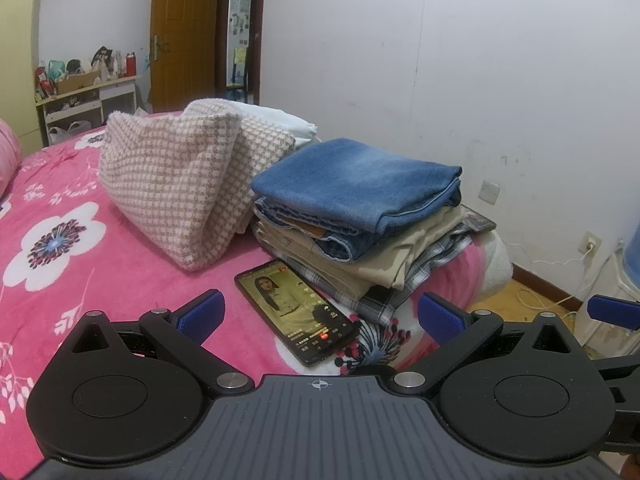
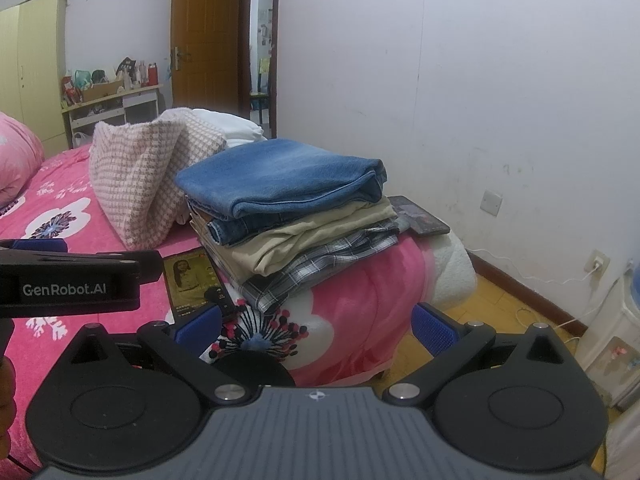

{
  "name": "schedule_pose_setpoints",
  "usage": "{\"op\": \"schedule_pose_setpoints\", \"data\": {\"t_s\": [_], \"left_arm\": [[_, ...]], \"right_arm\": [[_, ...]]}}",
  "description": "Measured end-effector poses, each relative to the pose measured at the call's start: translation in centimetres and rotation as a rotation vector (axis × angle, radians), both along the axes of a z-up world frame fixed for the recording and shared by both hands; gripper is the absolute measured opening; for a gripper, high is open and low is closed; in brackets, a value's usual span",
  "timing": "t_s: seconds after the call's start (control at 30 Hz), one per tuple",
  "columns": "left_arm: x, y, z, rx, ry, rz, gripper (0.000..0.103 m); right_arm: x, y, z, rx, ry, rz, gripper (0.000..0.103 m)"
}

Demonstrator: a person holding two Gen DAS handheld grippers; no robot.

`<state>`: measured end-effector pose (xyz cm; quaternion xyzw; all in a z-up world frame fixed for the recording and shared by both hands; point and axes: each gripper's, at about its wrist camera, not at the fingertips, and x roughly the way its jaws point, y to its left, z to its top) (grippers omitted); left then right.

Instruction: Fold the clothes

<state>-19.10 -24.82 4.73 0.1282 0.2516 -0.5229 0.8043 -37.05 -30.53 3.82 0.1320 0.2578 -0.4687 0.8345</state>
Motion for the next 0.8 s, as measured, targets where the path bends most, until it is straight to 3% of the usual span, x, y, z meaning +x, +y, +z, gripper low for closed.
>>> {"op": "schedule_pose_setpoints", "data": {"t_s": [0.8], "left_arm": [[-0.12, -0.09, 0.08, 0.005, -0.007, -0.002, 0.103]], "right_arm": [[0.07, -0.11, 0.07, 0.000, -0.005, 0.002, 0.103]]}}
